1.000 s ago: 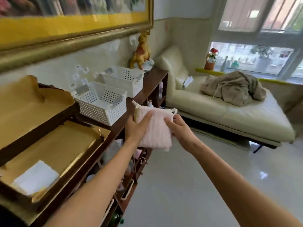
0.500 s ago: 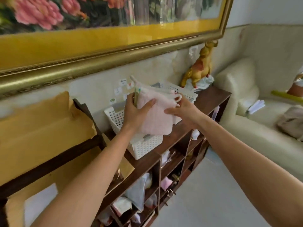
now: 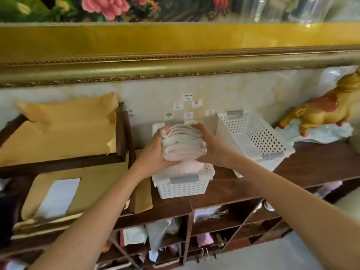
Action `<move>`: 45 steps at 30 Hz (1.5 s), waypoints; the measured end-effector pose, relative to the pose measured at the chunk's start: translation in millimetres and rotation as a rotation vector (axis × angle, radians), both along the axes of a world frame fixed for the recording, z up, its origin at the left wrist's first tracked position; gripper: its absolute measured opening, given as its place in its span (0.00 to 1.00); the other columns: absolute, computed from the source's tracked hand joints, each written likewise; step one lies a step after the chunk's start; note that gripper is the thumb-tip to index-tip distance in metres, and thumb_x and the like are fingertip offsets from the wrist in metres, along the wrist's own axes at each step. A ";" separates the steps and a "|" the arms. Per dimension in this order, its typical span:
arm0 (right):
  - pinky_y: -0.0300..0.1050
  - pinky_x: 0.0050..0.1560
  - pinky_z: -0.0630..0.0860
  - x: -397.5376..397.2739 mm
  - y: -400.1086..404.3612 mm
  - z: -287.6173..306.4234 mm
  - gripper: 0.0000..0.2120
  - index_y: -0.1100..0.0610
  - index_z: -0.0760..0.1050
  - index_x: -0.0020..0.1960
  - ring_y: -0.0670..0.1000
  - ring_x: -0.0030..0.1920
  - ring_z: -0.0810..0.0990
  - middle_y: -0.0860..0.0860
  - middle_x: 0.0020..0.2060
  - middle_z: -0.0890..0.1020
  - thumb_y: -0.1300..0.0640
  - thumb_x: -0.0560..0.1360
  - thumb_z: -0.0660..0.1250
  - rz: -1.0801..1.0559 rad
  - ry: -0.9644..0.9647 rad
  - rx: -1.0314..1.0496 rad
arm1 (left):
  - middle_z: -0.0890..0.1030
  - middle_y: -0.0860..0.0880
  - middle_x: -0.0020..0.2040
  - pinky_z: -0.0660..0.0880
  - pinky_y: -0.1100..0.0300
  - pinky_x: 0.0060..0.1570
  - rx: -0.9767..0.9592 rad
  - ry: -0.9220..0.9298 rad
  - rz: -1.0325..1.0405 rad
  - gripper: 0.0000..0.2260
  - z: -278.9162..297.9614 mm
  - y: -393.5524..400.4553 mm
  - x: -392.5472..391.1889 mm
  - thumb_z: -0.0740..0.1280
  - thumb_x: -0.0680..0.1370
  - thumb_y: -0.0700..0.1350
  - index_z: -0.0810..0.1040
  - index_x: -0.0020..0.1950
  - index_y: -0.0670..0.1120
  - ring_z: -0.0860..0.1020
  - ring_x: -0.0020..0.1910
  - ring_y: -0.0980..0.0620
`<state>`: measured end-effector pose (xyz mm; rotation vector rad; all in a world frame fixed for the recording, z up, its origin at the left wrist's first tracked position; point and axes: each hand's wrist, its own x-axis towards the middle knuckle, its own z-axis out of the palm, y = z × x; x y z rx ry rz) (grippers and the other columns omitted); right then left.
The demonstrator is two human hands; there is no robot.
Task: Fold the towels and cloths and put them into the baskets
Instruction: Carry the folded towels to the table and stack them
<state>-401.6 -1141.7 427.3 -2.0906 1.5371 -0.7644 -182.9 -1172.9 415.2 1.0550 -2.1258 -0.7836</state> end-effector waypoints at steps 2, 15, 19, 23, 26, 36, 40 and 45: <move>0.52 0.59 0.75 -4.5 -5.2 -9.6 0.48 0.46 0.51 0.73 0.54 0.59 0.76 0.52 0.64 0.74 0.58 0.64 0.78 0.083 0.051 0.071 | 0.71 0.62 0.64 0.69 0.67 0.63 0.101 -0.084 0.026 0.42 -6.9 6.8 5.6 0.79 0.64 0.55 0.61 0.72 0.55 0.71 0.62 0.66; 0.46 0.55 0.73 -2.8 -14.9 -12.1 0.43 0.55 0.56 0.71 0.57 0.59 0.75 0.54 0.65 0.71 0.59 0.64 0.78 0.156 0.249 0.004 | 0.72 0.55 0.68 0.73 0.53 0.60 -0.032 -0.499 0.158 0.39 11.6 18.6 -1.6 0.77 0.67 0.55 0.62 0.73 0.54 0.72 0.64 0.53; 0.48 0.73 0.52 -5.6 -9.6 -32.9 0.44 0.56 0.53 0.75 0.55 0.72 0.63 0.53 0.72 0.65 0.52 0.68 0.75 0.214 0.459 0.133 | 0.69 0.51 0.70 0.69 0.56 0.63 0.111 -0.625 0.043 0.38 1.2 29.0 -1.8 0.75 0.70 0.53 0.61 0.75 0.49 0.70 0.67 0.50; 0.49 0.72 0.31 -4.5 -13.5 -34.7 0.39 0.54 0.55 0.74 0.52 0.75 0.57 0.52 0.71 0.69 0.48 0.71 0.72 0.303 0.591 0.326 | 0.66 0.60 0.66 0.63 0.66 0.59 0.401 -0.665 -0.089 0.29 8.9 37.1 -0.5 0.67 0.77 0.56 0.60 0.74 0.51 0.66 0.65 0.60; 0.50 0.74 0.38 0.3 -16.0 -19.1 0.42 0.55 0.55 0.75 0.54 0.77 0.47 0.51 0.74 0.63 0.45 0.70 0.73 0.310 0.597 0.425 | 0.58 0.59 0.76 0.56 0.63 0.69 0.437 -0.755 -0.130 0.47 11.7 38.4 2.1 0.72 0.68 0.65 0.49 0.78 0.53 0.60 0.72 0.57; 0.43 0.52 0.68 21.7 -34.0 -11.9 0.14 0.61 0.70 0.60 0.52 0.50 0.73 0.54 0.52 0.76 0.54 0.83 0.53 0.101 0.434 0.612 | 0.68 0.44 0.68 0.73 0.45 0.61 -0.030 -0.931 0.123 0.44 -36.1 50.0 -29.4 0.72 0.70 0.54 0.47 0.77 0.51 0.70 0.65 0.43; 0.44 0.47 0.64 20.1 -49.3 -14.0 0.15 0.59 0.72 0.48 0.52 0.46 0.68 0.53 0.42 0.72 0.54 0.83 0.50 0.092 0.420 0.495 | 0.66 0.44 0.67 0.76 0.49 0.57 0.039 -0.812 0.196 0.41 -36.7 35.7 -45.4 0.72 0.71 0.47 0.49 0.76 0.51 0.68 0.66 0.44; 0.50 0.64 0.66 12.3 -64.4 -25.0 0.20 0.63 0.69 0.67 0.59 0.65 0.71 0.59 0.64 0.74 0.53 0.84 0.49 0.038 0.401 0.471 | 0.65 0.43 0.67 0.73 0.48 0.57 0.087 -0.856 0.254 0.43 -36.2 10.1 -65.5 0.71 0.71 0.46 0.46 0.78 0.48 0.67 0.66 0.42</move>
